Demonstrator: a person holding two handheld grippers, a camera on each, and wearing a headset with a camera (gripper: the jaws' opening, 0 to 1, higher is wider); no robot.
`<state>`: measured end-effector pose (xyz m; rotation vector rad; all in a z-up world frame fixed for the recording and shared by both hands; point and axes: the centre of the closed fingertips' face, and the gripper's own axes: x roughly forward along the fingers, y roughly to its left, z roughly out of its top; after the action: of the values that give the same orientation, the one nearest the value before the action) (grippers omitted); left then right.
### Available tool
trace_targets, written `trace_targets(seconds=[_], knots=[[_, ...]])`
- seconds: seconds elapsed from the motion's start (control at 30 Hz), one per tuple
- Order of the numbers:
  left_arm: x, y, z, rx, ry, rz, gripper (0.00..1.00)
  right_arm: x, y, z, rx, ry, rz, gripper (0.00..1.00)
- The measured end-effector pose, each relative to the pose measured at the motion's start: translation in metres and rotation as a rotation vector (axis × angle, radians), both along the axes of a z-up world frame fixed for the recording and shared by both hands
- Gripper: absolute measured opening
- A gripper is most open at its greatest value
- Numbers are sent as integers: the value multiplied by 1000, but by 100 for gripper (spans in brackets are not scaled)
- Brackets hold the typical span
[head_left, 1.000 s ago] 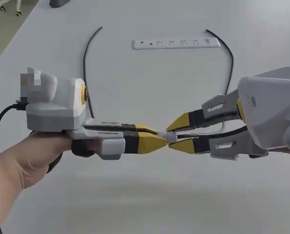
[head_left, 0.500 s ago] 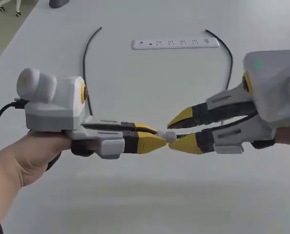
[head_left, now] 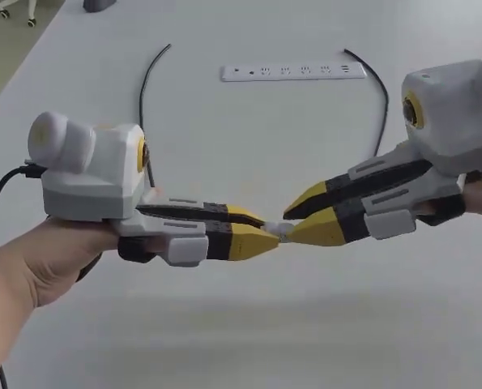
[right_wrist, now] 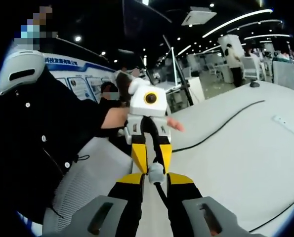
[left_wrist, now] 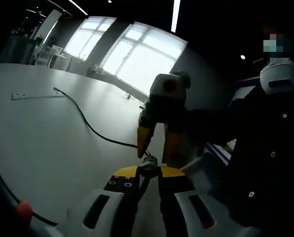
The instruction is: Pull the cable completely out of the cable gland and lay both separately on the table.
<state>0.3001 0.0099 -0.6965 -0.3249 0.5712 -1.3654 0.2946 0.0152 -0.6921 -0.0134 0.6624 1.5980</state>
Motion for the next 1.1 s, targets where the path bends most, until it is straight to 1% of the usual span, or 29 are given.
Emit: trace_targets(seconds=[0.07,0.23,0.37,0.47,0.5,0.57,0.63,0.67,0.7,0.73,0.77,0.87,0.9,0.93,0.97,1.03,1.07,1.1], knots=[[-2,-1,1,-3,-9,-10,15,0,1,-4,-9,-8,2,13],[-2,-1,1,3,-21,-18,15,-5,2,-5,-18,23,21,8],[-3,0,1,3,-19,-20,15,-7,3,-4,-16,6,25,8],[-2,-1,1,3,-19,-21,15,-8,3,-4,-17,-32,32,8],[-2,-1,1,1,-12,-20,15,-8,3,-3,-13,-70,42,7],[-2,-1,1,-3,-6,-18,15,-9,3,-2,-14,-122,49,7],[-1,-1,1,-5,1,-18,15,-10,3,-2,-14,-145,58,7],[-1,-2,1,-5,1,-17,15,-10,3,-2,-18,-179,64,7],[-1,-2,0,-4,4,-17,15,-11,3,-2,-19,-188,66,7],[-1,-2,0,-4,8,-16,15,-10,3,-2,-20,-217,73,7],[-1,-3,0,-3,9,-16,15,-11,3,-2,-22,-232,77,7],[0,-3,-1,0,18,-11,15,-11,3,-3,-30,-308,93,7],[0,-3,-1,2,19,-7,15,-10,3,-3,-31,-328,95,7],[2,-3,-2,5,25,8,15,-8,2,-4,-34,-361,96,7],[1,-3,-2,4,19,3,15,-10,2,-4,-36,-347,99,7],[1,-4,-1,5,17,3,15,-9,2,-4,-39,-333,92,7],[1,-4,-1,5,15,3,15,-8,1,-4,-38,-322,77,7],[1,-4,-1,5,14,3,15,-8,1,-4,-38,-321,74,8]])
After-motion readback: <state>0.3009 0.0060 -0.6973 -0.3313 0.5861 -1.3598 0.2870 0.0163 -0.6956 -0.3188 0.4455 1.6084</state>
